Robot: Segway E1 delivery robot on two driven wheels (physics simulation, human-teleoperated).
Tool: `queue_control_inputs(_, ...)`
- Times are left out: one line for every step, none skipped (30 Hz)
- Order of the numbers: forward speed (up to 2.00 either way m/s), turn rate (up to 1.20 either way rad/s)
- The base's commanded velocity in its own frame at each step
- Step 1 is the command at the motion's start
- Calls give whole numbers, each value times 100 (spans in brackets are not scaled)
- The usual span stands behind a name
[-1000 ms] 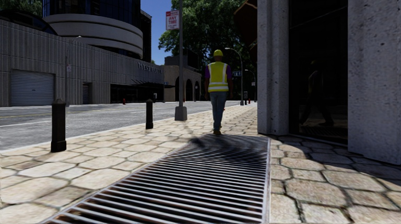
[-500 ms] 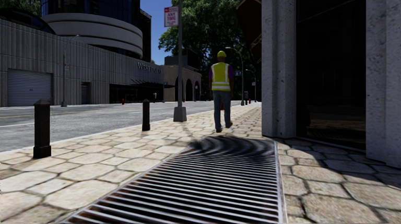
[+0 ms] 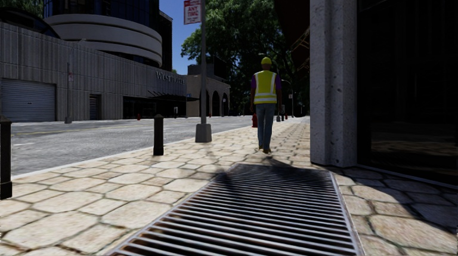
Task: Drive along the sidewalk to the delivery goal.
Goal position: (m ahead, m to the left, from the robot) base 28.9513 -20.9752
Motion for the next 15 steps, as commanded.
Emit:
queue_control_inputs(200,0)
queue_control_inputs(200,0)
queue_control_inputs(200,0)
queue_control_inputs(200,0)
queue_control_inputs(200,0)
queue_control_inputs(200,0)
queue_control_inputs(200,0)
queue_control_inputs(200,0)
queue_control_inputs(200,0)
queue_control_inputs(200,0)
queue_control_inputs(200,0)
queue_control_inputs(200,0)
queue_control_inputs(200,0)
queue_control_inputs(200,0)
queue_control_inputs(200,0)
